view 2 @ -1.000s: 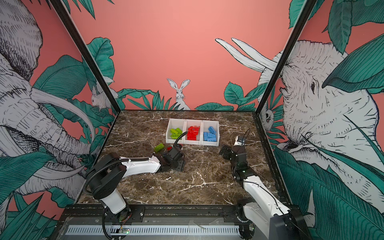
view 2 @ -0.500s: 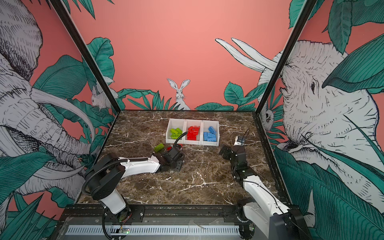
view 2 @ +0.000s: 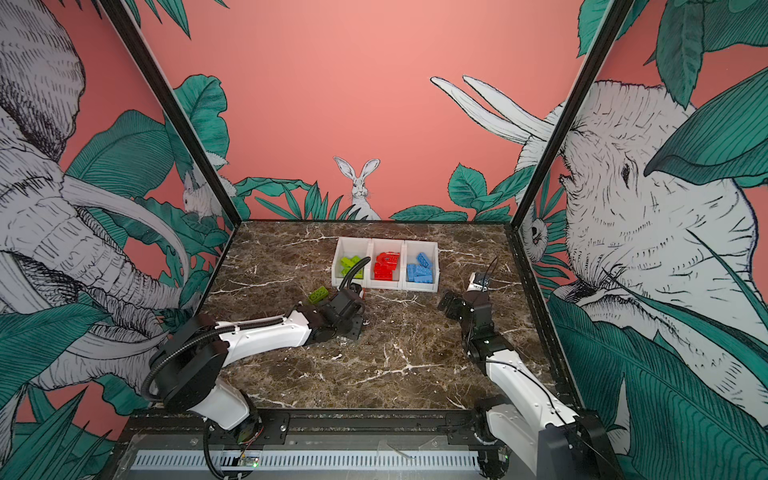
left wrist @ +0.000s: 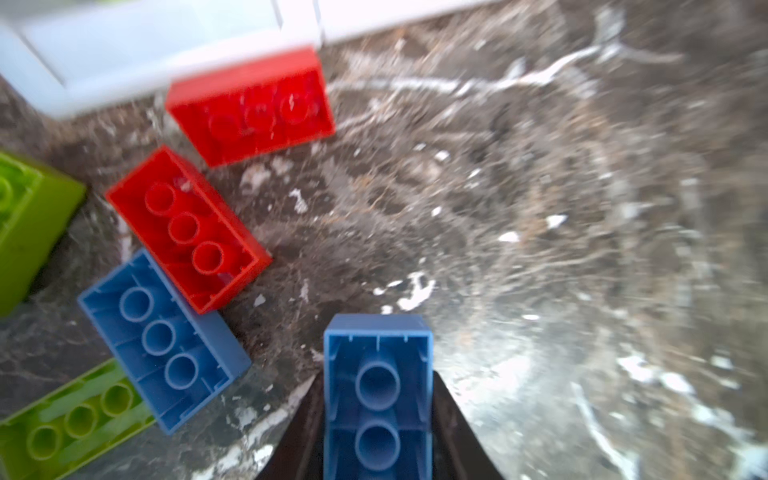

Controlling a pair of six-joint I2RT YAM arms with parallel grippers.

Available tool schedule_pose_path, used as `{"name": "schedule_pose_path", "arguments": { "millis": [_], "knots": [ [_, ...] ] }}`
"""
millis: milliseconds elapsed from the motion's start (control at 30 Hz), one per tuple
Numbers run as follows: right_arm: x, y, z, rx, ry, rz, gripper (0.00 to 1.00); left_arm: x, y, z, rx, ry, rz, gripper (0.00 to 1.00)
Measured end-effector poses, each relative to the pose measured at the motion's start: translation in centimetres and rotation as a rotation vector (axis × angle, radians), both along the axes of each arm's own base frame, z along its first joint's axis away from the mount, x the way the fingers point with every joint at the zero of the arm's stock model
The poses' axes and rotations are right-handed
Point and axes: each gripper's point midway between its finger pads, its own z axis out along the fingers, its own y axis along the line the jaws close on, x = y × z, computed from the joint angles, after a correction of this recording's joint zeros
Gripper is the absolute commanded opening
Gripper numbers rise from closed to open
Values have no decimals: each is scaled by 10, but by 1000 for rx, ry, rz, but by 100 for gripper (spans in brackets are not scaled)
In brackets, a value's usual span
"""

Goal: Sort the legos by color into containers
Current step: 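Carry the blue brick with the left gripper toward the nearest compartment, then open the left gripper to drop the blue brick into the nearest compartment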

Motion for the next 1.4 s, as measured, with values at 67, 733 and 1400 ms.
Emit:
{"name": "schedule_pose_path", "arguments": {
  "millis": [67, 733, 1400],
  "knots": [
    [0, 0, -2, -1, 6, 0, 98, 6, -10, 21, -36, -33, -19, 29],
    [-1, -3, -6, -27, 22, -4, 98, 108, -166, 100, -113, -345, -336, 28],
    [0, -4, -13, -65, 40, 4, 98, 159, -225, 81, -110, -406, -372, 30]
  ]
}}
